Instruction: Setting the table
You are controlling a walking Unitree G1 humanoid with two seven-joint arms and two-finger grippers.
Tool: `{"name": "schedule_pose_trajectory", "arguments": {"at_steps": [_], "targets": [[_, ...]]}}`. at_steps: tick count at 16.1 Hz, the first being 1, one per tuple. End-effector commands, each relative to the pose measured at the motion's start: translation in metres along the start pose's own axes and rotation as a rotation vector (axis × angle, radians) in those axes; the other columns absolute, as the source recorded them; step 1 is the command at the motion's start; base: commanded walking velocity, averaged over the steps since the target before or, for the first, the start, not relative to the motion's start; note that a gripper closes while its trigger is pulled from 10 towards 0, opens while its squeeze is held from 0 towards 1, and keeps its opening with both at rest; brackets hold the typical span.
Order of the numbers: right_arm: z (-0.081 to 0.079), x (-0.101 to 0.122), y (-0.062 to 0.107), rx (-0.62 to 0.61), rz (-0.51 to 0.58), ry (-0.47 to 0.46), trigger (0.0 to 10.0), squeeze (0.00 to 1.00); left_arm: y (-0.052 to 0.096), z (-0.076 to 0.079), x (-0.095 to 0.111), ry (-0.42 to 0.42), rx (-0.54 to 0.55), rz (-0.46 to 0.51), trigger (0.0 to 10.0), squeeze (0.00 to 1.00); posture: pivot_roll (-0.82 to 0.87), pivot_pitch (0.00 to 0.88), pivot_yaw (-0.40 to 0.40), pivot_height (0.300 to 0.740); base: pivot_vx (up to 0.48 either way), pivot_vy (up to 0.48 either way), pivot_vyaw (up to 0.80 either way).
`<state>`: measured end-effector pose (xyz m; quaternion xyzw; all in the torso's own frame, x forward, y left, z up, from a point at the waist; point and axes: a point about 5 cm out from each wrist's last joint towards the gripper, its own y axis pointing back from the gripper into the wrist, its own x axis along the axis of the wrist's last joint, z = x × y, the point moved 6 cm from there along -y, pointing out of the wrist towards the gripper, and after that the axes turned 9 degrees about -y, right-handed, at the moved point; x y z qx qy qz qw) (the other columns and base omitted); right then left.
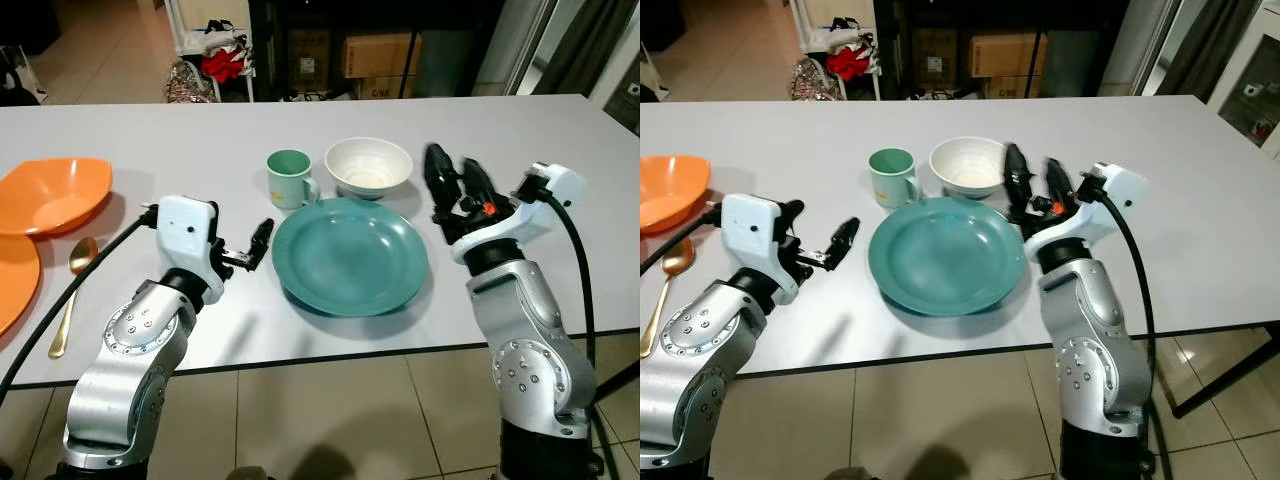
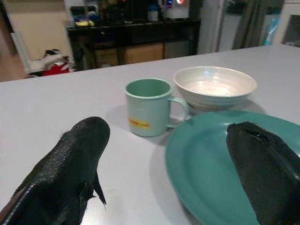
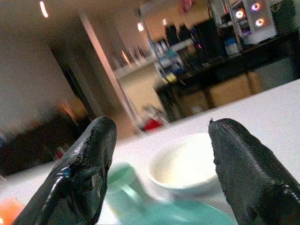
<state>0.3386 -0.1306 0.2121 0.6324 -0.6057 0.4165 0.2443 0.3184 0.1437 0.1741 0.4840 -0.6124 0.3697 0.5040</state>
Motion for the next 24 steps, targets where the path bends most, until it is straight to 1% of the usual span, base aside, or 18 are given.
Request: {"name": "schedule_pose_trajectory", "arguments": {"at_steps": [1, 3, 4, 5, 6, 7, 8, 9, 13, 15, 17, 21, 23, 24], "targets": [[0.003, -0.006, 0.000, -0.020, -0.032, 0.028, 10.0, 0.00, -0.002, -0.004, -0.002, -0.005, 0.023, -0.007, 10.0, 0.00, 0.15, 0.000, -0.024, 0.740, 0.000, 0.000, 0.00], [-0.008, -0.010, -0.001, 0.072, -0.053, 0.121, 10.0, 0.00, -0.005, -0.008, -0.005, -0.009, 0.062, -0.017, 10.0, 0.00, 0.14, 0.000, -0.039, 0.740, 0.000, 0.000, 0.00], [-0.010, -0.009, -0.003, 0.083, -0.046, 0.158, 10.0, 0.00, -0.007, -0.008, -0.004, -0.009, 0.067, -0.015, 10.0, 0.00, 0.14, 0.000, -0.043, 0.740, 0.000, 0.000, 0.80], [-0.010, -0.009, -0.004, 0.084, -0.044, 0.169, 10.0, 0.00, -0.007, -0.007, -0.004, -0.008, 0.065, -0.013, 10.0, 0.00, 0.14, 0.000, -0.043, 0.740, 0.000, 0.000, 0.80], [-0.008, -0.001, -0.006, 0.047, 0.009, 0.276, 10.0, 0.00, -0.007, -0.007, -0.002, -0.004, 0.081, -0.006, 10.0, 0.00, 0.13, 0.000, -0.039, 0.740, 0.000, 0.000, 0.80], [-0.007, 0.000, -0.006, 0.036, 0.018, 0.288, 10.0, 0.00, -0.008, -0.008, -0.003, -0.005, 0.085, -0.006, 10.0, 0.00, 0.13, 0.000, -0.039, 0.740, 0.000, 0.000, 0.80], [-0.008, 0.002, -0.006, 0.045, 0.030, 0.250, 10.0, 0.00, -0.009, -0.006, -0.002, -0.006, 0.082, -0.005, 10.0, 0.00, 0.12, 0.000, -0.029, 0.740, 0.000, 0.000, 0.80], [-0.007, 0.006, -0.005, 0.038, 0.058, 0.240, 10.0, 0.00, -0.010, -0.004, -0.002, -0.009, 0.072, -0.004, 10.0, 0.00, 0.11, 0.000, -0.022, 0.740, 0.000, 0.000, 0.80], [-0.005, 0.004, -0.005, 0.035, 0.065, 0.244, 10.0, 0.00, -0.013, -0.003, -0.001, -0.019, 0.060, 0.002, 10.0, 0.00, 0.12, 0.000, -0.023, 0.740, 0.000, 0.000, 0.80], [-0.007, 0.002, -0.007, 0.040, 0.061, 0.229, 10.0, 0.00, -0.013, -0.005, -0.001, -0.027, 0.060, 0.004, 10.0, 0.00, 0.13, 0.000, -0.034, 0.740, 0.000, 0.000, 0.66], [-0.009, 0.000, -0.008, 0.051, 0.056, 0.235, 10.0, 0.00, -0.011, -0.006, -0.003, -0.030, 0.066, 0.001, 10.0, 0.00, 0.14, 0.000, -0.043, 0.740, 0.000, 0.000, 0.50], [-0.010, -0.006, -0.007, 0.064, 0.043, 0.233, 10.0, 0.00, -0.009, -0.012, -0.006, -0.043, 0.093, -0.016, 10.0, 0.00, 0.15, 0.000, -0.044, 0.740, 0.000, 0.000, 0.74], [-0.009, -0.009, -0.007, 0.050, 0.042, 0.227, 10.0, 0.00, -0.008, -0.021, -0.003, -0.074, 0.156, 0.006, 10.0, 0.00, 0.15, 0.000, -0.044, 0.740, 0.000, 0.000, 0.80], [-0.008, -0.010, -0.007, 0.045, 0.042, 0.225, 10.0, 0.00, -0.007, -0.024, -0.002, -0.063, 0.184, 0.020, 10.0, 0.00, 0.15, 0.000, -0.044, 0.740, 0.000, 0.000, 0.80]]}}
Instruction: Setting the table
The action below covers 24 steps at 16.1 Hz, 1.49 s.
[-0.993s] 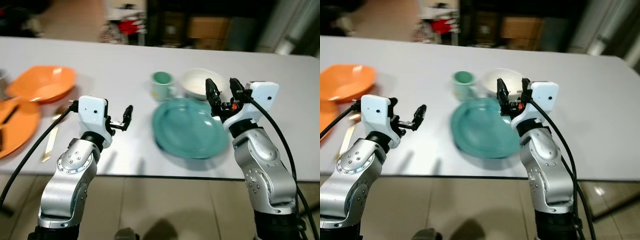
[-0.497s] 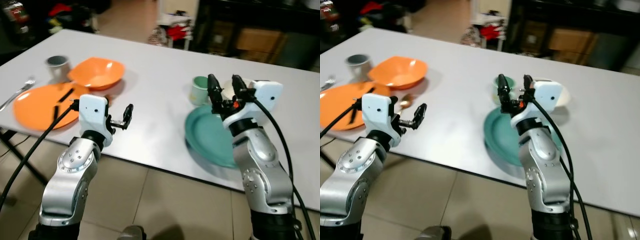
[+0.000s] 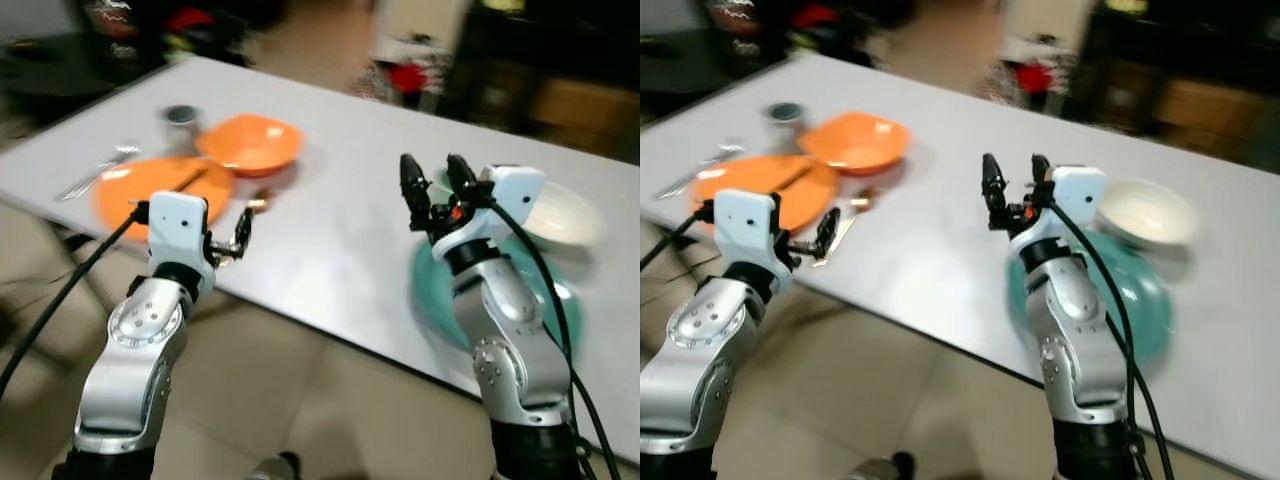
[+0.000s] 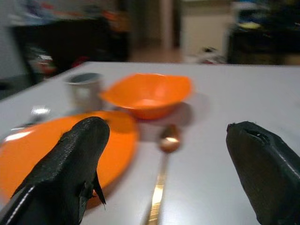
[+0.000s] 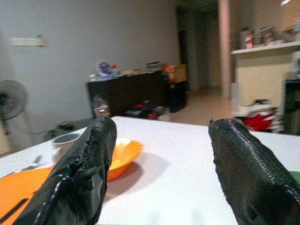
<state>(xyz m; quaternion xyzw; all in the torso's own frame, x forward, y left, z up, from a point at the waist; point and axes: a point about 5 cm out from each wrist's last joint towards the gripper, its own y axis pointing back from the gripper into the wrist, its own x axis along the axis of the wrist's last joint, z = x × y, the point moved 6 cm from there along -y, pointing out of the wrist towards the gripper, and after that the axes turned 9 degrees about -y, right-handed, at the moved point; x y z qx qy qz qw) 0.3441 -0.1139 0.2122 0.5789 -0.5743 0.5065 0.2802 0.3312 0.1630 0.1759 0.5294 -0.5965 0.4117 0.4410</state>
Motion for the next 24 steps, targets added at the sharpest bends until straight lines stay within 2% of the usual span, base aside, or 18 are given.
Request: {"name": "schedule_pose_trajectory", "arguments": {"at_steps": [1, 3, 4, 6, 7, 8, 10, 11, 13, 15, 18, 21, 24], "targets": [[0.005, -0.002, 0.001, -0.026, 0.000, 0.005, 10.0, 0.00, -0.001, -0.011, 0.004, 0.009, 0.075, 0.026, 10.0, 0.00, 0.15, 0.000, -0.043, 0.740, 0.000, 0.000, 0.80], [0.006, 0.001, 0.001, -0.022, 0.024, -0.027, 10.0, 0.00, -0.001, -0.013, 0.011, 0.067, 0.083, 0.063, 10.0, 0.00, 0.15, 0.000, -0.045, 0.740, 0.000, 0.000, 0.80], [0.006, 0.001, 0.001, -0.021, 0.026, -0.026, 10.0, 0.00, -0.001, -0.012, 0.012, 0.068, 0.079, 0.063, 10.0, 0.00, 0.15, 0.000, -0.046, 0.740, 0.000, 0.000, 0.80], [0.009, 0.004, 0.002, -0.038, 0.060, 0.032, 10.0, 0.00, 0.001, -0.014, 0.011, 0.045, 0.095, 0.065, 10.0, 0.00, 0.15, 0.000, -0.043, 0.740, 0.000, 0.000, 0.80], [0.011, 0.004, 0.002, -0.052, 0.061, 0.039, 10.0, 0.00, 0.002, -0.019, 0.006, -0.039, 0.139, 0.028, 10.0, 0.00, 0.15, 0.000, -0.039, 0.740, 0.000, 0.000, 0.80], [0.010, 0.004, 0.002, -0.052, 0.050, 0.004, 10.0, 0.00, 0.002, -0.021, 0.003, -0.055, 0.142, 0.012, 10.0, 0.00, 0.15, 0.000, -0.033, 0.740, 0.000, 0.000, 0.80], [0.005, 0.006, 0.002, -0.025, 0.056, 0.001, 10.0, 0.00, 0.003, -0.023, 0.004, -0.098, 0.123, 0.027, 10.0, 0.00, 0.14, 0.000, -0.028, 0.740, 0.000, 0.000, 0.80], [0.005, 0.006, 0.003, -0.025, 0.057, 0.014, 10.0, 0.00, 0.004, -0.022, 0.002, -0.082, 0.104, 0.018, 10.0, 0.00, 0.14, 0.000, -0.025, 0.740, 0.000, 0.000, 0.80], [0.015, -0.011, 0.011, -0.071, -0.021, 0.017, 10.0, 0.00, 0.010, -0.018, -0.007, -0.047, 0.055, -0.022, 10.0, 0.00, 0.15, 0.000, -0.015, 0.740, 0.000, 0.000, 0.80], [0.011, -0.025, 0.015, -0.042, -0.083, -0.002, 10.0, 0.00, 0.011, -0.015, -0.008, -0.070, 0.052, -0.025, 10.0, 0.00, 0.16, 0.000, -0.015, 0.740, 0.000, 0.000, 0.80], [0.006, -0.033, 0.018, -0.019, -0.121, -0.043, 10.0, 0.00, 0.013, -0.012, -0.006, -0.068, 0.035, -0.015, 10.0, 0.00, 0.16, 0.000, -0.019, 0.740, 0.000, 0.000, 0.80], [0.011, -0.041, 0.025, -0.041, -0.154, -0.085, 10.0, 0.00, 0.013, -0.008, -0.009, -0.094, 0.010, -0.027, 10.0, 0.00, 0.16, 0.000, -0.002, 0.740, 0.000, 0.000, 0.80], [0.022, -0.041, 0.028, -0.086, -0.157, -0.066, 10.0, 0.00, 0.007, -0.002, -0.011, -0.074, -0.012, -0.033, 10.0, 0.00, 0.13, 0.000, 0.029, 0.740, 0.000, 0.000, 0.80]]}}
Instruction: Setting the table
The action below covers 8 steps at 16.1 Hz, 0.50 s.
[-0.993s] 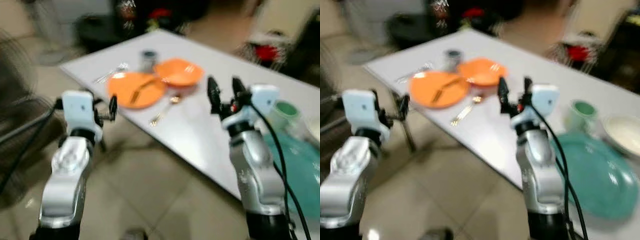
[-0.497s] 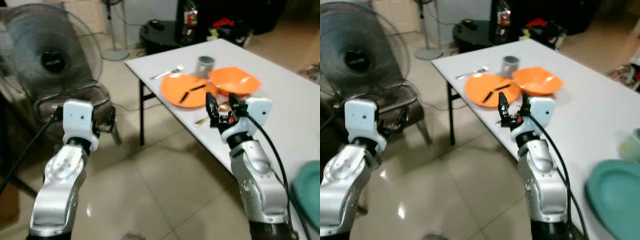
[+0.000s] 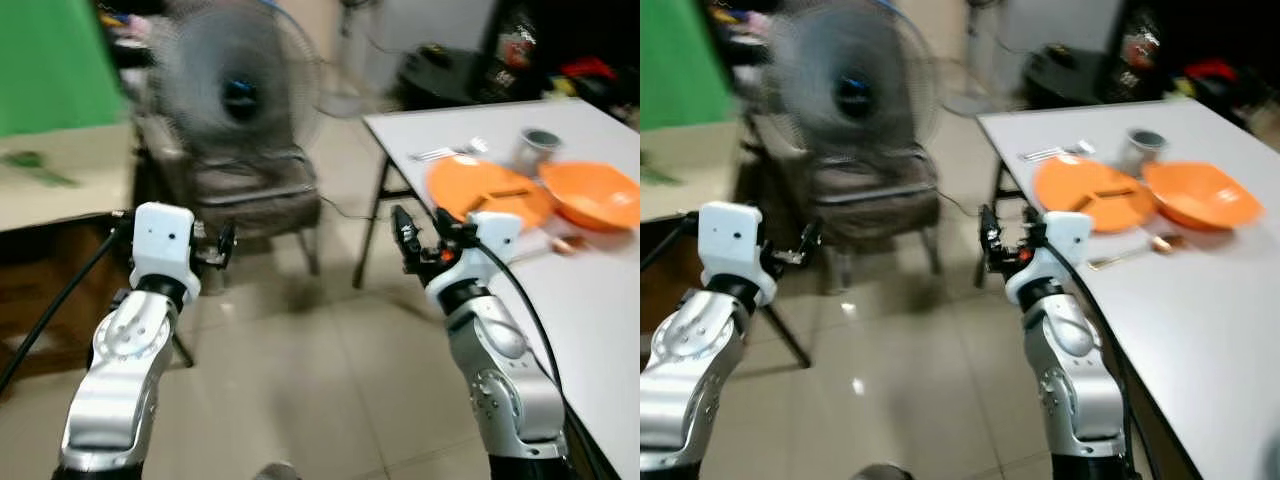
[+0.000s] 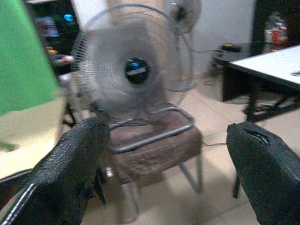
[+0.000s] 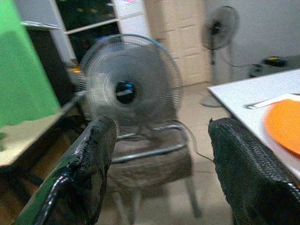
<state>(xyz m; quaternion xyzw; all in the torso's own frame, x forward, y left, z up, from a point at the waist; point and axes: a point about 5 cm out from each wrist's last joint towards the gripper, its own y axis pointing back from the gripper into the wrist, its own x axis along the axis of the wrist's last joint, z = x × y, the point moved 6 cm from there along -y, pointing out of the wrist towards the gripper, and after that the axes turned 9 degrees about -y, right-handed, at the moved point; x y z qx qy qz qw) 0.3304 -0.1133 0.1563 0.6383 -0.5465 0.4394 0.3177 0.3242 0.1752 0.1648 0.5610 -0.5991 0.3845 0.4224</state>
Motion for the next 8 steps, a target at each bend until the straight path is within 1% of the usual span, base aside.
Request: {"name": "schedule_pose_trajectory", "arguments": {"at_steps": [1, 3, 6, 7, 8], "targets": [[0.009, 0.008, 0.002, -0.033, 0.023, 0.011, 10.0, 0.00, -0.002, 0.007, 0.004, 0.012, -0.030, 0.017, 10.0, 0.00, 0.13, 0.000, 0.033, 0.740, 0.000, 0.000, 0.80], [0.005, 0.009, 0.003, -0.017, 0.024, 0.053, 10.0, 0.00, -0.003, 0.008, 0.006, 0.015, -0.036, 0.022, 10.0, 0.00, 0.13, 0.000, 0.032, 0.740, 0.000, 0.000, 0.80], [0.001, 0.008, 0.002, 0.004, 0.020, 0.008, 10.0, 0.00, -0.001, 0.005, 0.005, 0.014, -0.033, 0.023, 10.0, 0.00, 0.14, 0.000, 0.018, 0.740, 0.271, 0.000, 0.00], [-0.003, 0.006, 0.001, 0.033, 0.007, 0.026, 10.0, 0.00, -0.001, 0.004, 0.005, 0.013, -0.028, 0.022, 10.0, 0.00, 0.15, 0.000, 0.012, 0.740, 0.326, 0.000, 0.00], [-0.012, 0.003, 0.000, 0.084, -0.011, 0.061, 10.0, 0.00, 0.001, 0.003, 0.006, 0.013, -0.025, 0.024, 10.0, 0.00, 0.16, 0.000, 0.004, 0.740, 0.352, 0.000, 0.00]]}}
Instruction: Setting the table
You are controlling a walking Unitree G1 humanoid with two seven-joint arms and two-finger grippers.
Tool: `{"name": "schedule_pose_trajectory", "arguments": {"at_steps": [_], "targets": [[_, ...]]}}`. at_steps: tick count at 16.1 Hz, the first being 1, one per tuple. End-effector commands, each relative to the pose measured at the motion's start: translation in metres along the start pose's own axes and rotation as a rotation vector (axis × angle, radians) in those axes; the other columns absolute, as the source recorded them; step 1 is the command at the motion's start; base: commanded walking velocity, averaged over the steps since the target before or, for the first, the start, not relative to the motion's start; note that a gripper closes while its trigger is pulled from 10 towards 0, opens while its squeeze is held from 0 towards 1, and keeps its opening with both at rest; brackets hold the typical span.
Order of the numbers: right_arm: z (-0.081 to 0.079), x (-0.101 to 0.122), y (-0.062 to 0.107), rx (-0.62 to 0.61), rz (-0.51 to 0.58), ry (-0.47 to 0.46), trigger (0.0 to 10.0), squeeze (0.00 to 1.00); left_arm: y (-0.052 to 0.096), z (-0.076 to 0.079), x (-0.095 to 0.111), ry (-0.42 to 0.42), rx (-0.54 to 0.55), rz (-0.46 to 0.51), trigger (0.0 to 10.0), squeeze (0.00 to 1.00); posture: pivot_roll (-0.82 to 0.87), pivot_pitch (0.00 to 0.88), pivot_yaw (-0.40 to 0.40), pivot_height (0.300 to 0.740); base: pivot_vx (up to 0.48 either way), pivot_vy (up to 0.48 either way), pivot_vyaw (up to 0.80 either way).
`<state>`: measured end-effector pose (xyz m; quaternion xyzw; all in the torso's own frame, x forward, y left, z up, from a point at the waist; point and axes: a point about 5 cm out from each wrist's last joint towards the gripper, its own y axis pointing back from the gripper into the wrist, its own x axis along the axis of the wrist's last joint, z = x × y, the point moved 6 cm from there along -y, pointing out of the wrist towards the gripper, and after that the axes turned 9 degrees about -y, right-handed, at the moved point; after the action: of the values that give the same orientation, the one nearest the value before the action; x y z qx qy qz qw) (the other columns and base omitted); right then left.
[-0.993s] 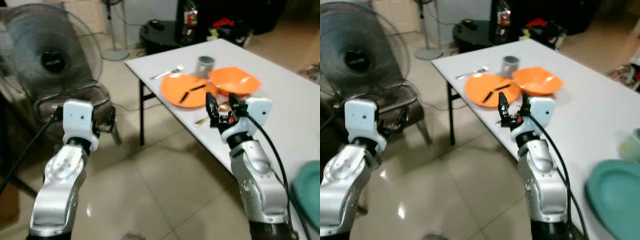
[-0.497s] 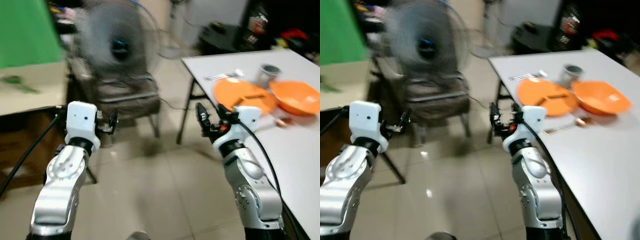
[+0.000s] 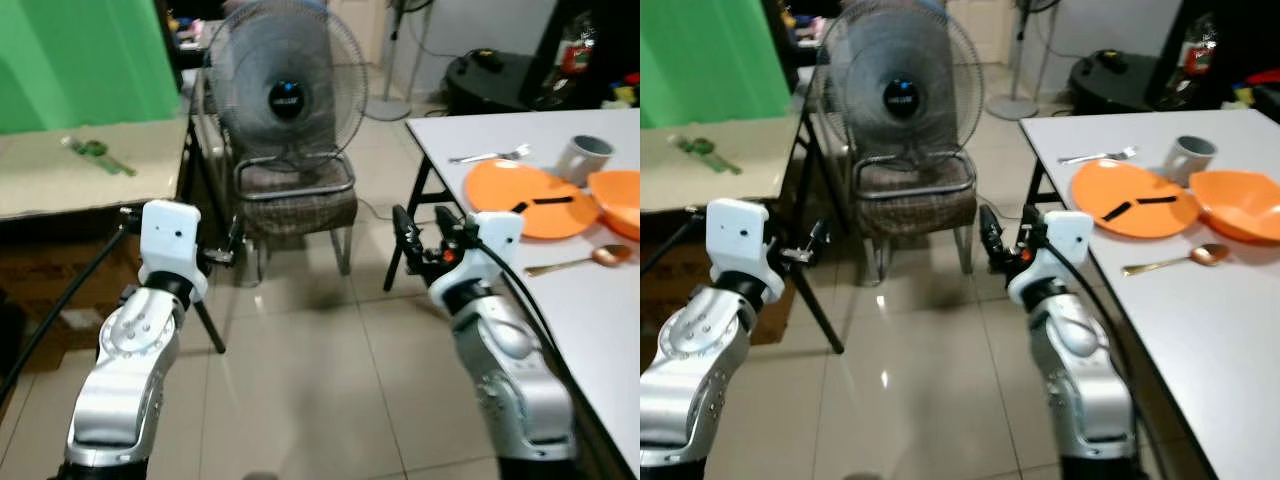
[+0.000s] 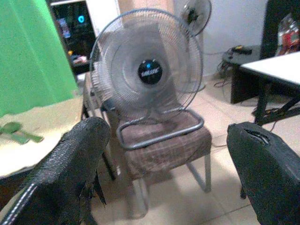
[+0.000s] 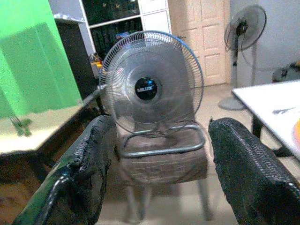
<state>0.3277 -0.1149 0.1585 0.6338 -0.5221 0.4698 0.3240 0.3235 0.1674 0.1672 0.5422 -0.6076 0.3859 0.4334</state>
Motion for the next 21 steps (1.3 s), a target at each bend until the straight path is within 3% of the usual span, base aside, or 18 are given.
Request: {"name": "schedule_pose_trajectory", "arguments": {"at_steps": [1, 6, 12, 15, 19, 21], "targets": [[-0.013, 0.000, -0.004, 0.049, 0.000, -0.007, 10.0, 0.00, 0.001, -0.004, 0.001, -0.009, 0.008, 0.001, 10.0, 0.00, 0.16, 0.000, 0.004, 0.740, 0.352, 0.000, 0.54], [-0.018, -0.005, -0.006, 0.083, -0.020, 0.015, 10.0, 0.00, 0.004, -0.006, 0.000, -0.018, 0.005, -0.003, 10.0, 0.00, 0.17, 0.000, 0.002, 0.740, 0.359, 0.000, 0.78], [-0.025, -0.007, -0.004, 0.125, -0.032, 0.019, 10.0, 0.00, 0.005, -0.005, -0.001, -0.024, -0.006, -0.006, 10.0, 0.00, 0.17, 0.000, 0.003, 0.740, 0.386, 0.000, 0.00], [-0.022, -0.006, -0.004, 0.115, -0.032, 0.023, 10.0, 0.00, 0.006, -0.004, -0.001, -0.026, -0.010, -0.008, 10.0, 0.00, 0.16, 0.000, 0.002, 0.740, 0.386, 0.000, 0.75], [-0.024, -0.010, -0.005, 0.133, -0.068, -0.071, 10.0, 0.00, 0.007, -0.003, -0.002, -0.027, -0.013, -0.012, 10.0, 0.00, 0.17, 0.000, -0.003, 0.740, 0.389, 0.000, 0.00], [-0.031, -0.011, -0.004, 0.176, -0.077, -0.032, 10.0, 0.00, 0.007, -0.003, -0.002, -0.028, -0.014, -0.014, 10.0, 0.00, 0.17, 0.000, -0.004, 0.740, 0.388, 0.000, 0.00]]}}
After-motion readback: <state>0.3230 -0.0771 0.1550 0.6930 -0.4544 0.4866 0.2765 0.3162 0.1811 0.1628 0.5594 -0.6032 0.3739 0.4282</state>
